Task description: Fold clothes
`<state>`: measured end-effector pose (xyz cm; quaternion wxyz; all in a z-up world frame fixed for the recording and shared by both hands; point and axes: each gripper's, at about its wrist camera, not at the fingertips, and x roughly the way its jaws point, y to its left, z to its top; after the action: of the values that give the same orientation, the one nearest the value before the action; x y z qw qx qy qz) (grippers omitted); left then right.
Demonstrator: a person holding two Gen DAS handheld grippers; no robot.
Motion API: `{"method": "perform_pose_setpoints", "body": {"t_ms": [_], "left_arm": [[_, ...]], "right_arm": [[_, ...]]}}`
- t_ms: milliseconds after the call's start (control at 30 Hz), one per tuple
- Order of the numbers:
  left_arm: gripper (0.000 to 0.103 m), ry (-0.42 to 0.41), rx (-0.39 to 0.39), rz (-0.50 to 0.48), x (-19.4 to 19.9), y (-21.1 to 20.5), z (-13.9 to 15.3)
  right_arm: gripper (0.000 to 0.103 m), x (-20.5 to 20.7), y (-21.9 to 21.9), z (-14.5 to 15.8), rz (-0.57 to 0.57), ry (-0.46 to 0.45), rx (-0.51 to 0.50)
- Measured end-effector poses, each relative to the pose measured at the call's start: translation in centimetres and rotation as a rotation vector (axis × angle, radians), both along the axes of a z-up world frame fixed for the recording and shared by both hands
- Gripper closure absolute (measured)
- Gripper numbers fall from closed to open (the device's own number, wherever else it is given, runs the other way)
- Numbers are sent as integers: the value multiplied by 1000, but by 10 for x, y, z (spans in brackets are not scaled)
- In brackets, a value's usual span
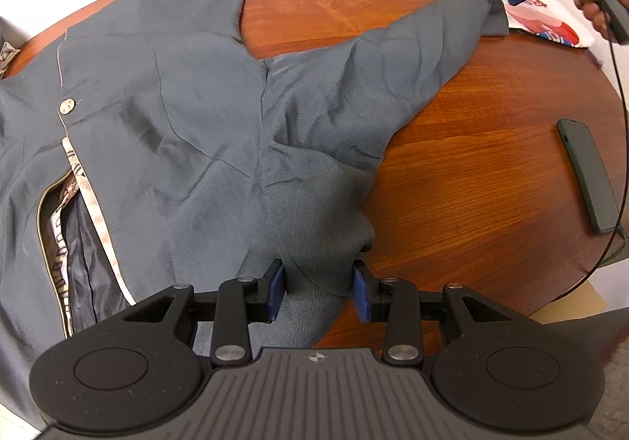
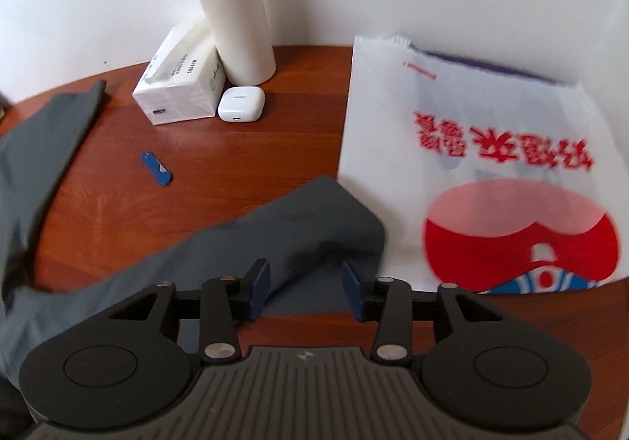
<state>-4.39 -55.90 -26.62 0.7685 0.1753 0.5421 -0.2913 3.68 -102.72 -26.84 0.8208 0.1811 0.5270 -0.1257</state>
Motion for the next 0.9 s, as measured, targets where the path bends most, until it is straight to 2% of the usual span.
{"method": "perform_pose_setpoints", "body": {"t_ms": [233, 300, 367, 467, 533, 700, 767, 900], "left_arm": [[67, 5, -27, 19, 0, 6, -3], [67, 6, -34, 25, 0, 7, -4], [67, 6, -40, 29, 0, 8, -5], [67, 7, -49, 33, -1, 10, -6], [67, 8, -60, 40, 0, 12, -6], [67, 11, -81, 41, 0, 16, -5], [67, 15, -85, 36, 0, 16, -5], [67, 27, -82, 10, 0, 15, -6]], "right_arm": [[51, 18, -3, -19, -83, 51, 74], [60, 22, -4, -22, -109, 53, 92], [86, 25, -4, -24, -127, 50, 100], [99, 31, -2, -20, -139, 30, 93], [100, 36, 4, -6, -112, -31, 75], [100, 26, 17, 54, -41, -294, 71], [100, 18, 15, 58, -50, -310, 71], [96, 1, 0, 25, -106, -176, 25]]}}
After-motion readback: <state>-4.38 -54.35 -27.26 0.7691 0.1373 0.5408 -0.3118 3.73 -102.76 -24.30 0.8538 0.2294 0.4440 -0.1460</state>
